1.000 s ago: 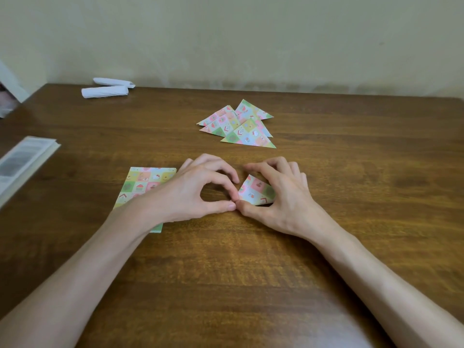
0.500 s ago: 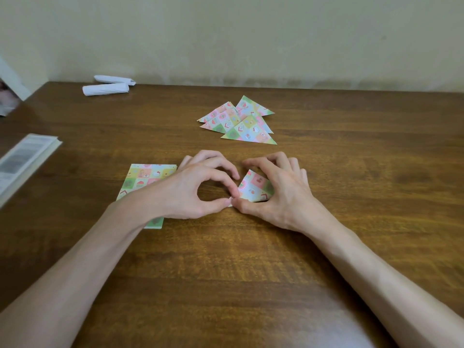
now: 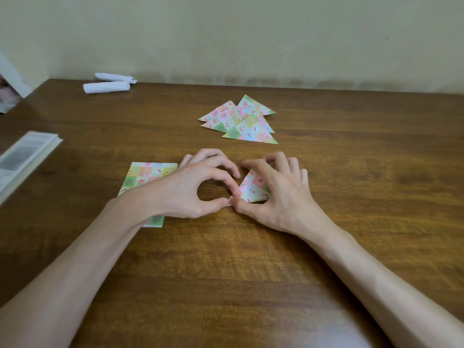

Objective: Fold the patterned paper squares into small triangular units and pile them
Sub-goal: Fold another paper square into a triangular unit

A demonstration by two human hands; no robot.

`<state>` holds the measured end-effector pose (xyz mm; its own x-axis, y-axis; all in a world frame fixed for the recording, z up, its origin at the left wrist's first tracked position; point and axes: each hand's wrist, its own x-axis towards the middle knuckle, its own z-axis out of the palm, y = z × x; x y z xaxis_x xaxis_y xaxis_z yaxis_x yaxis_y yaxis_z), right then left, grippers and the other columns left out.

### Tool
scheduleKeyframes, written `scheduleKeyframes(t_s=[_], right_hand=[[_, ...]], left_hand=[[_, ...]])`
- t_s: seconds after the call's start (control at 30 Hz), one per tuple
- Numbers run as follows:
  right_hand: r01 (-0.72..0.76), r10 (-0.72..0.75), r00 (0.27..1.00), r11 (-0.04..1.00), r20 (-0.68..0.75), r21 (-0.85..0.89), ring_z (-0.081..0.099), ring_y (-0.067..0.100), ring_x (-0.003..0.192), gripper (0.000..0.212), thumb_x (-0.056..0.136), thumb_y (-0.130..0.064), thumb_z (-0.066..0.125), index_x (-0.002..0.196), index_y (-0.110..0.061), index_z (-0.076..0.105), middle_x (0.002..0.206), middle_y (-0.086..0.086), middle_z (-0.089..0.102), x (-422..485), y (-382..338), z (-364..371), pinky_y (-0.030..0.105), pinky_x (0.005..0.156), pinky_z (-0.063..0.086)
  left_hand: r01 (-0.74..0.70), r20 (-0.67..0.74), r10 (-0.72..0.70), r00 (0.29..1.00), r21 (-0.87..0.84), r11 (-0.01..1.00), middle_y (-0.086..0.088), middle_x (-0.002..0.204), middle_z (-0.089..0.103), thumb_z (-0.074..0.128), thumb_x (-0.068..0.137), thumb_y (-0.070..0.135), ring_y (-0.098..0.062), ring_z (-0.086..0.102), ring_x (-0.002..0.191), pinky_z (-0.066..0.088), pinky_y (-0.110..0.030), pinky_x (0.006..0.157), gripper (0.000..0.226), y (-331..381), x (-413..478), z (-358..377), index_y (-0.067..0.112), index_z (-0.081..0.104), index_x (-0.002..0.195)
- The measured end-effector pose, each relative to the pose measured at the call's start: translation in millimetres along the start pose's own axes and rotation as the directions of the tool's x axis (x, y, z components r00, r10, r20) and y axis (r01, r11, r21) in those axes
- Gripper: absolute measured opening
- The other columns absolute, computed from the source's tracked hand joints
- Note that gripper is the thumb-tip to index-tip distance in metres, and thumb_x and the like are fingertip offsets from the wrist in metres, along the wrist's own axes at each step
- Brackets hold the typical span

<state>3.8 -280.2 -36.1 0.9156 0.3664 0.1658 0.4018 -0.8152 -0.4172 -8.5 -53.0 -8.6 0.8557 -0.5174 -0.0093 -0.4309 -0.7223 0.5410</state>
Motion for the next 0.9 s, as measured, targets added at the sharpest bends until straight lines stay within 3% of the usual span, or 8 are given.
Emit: scheduleKeyframes(t_s=[0.3, 0.5, 0.67, 0.9], right_hand=[[-0.019, 0.016, 0.997, 0.999, 0.074, 0.042, 0.033, 0.012, 0.122, 0.079, 0.070, -0.078, 0.068, 0.139, -0.049, 0.046, 0.129, -0.014, 0.039, 1.8, -2.2, -9.1, 0.036, 0.101, 0.031], [-0.034, 0.019, 0.988, 0.995, 0.153, 0.095, 0.033, 0.013, 0.125, 0.077, 0.074, -0.064, 0.075, 0.143, -0.048, 0.044, 0.132, -0.014, 0.039, 5.8, 2.2, -17.6, 0.033, 0.102, 0.029], [-0.041, 0.020, 0.987, 0.991, 0.160, 0.130, 0.034, 0.013, 0.127, 0.074, 0.077, -0.056, 0.077, 0.143, -0.047, 0.044, 0.131, -0.013, 0.041, 4.9, 2.5, -21.7, 0.031, 0.099, 0.026], [-0.044, 0.007, 0.978, 0.984, 0.208, 0.172, 0.034, 0.013, 0.129, 0.073, 0.081, -0.045, 0.078, 0.145, -0.046, 0.042, 0.132, -0.012, 0.040, 5.1, 2.9, -29.8, 0.031, 0.103, 0.026]], left_hand=[[-0.008, -0.071, 0.010, 0.997, 0.024, 1.000, 0.026, 0.127, 0.051, 0.072, 0.089, 0.031, -0.004, 0.031, 0.143, 0.023, -0.041, 0.115, 0.013, 5.5, 3.6, 8.8, 0.043, 0.070, 0.095], [-0.005, -0.065, 0.006, 0.998, 0.029, 1.000, 0.028, 0.129, 0.049, 0.073, 0.088, 0.028, 0.001, 0.027, 0.143, 0.022, -0.039, 0.114, 0.017, 7.2, 3.6, 7.5, 0.043, 0.070, 0.096], [-0.028, -0.099, 0.035, 0.994, 0.065, 0.998, 0.028, 0.145, 0.040, 0.074, 0.085, 0.028, -0.002, 0.022, 0.149, 0.017, -0.034, 0.112, 0.016, 8.9, 3.3, 8.6, 0.041, 0.071, 0.095], [-0.020, -0.076, 0.025, 0.997, 0.063, 0.998, 0.027, 0.138, 0.043, 0.074, 0.087, 0.028, 0.002, 0.025, 0.144, 0.020, -0.034, 0.112, 0.016, 10.8, 2.7, 7.6, 0.041, 0.070, 0.095]])
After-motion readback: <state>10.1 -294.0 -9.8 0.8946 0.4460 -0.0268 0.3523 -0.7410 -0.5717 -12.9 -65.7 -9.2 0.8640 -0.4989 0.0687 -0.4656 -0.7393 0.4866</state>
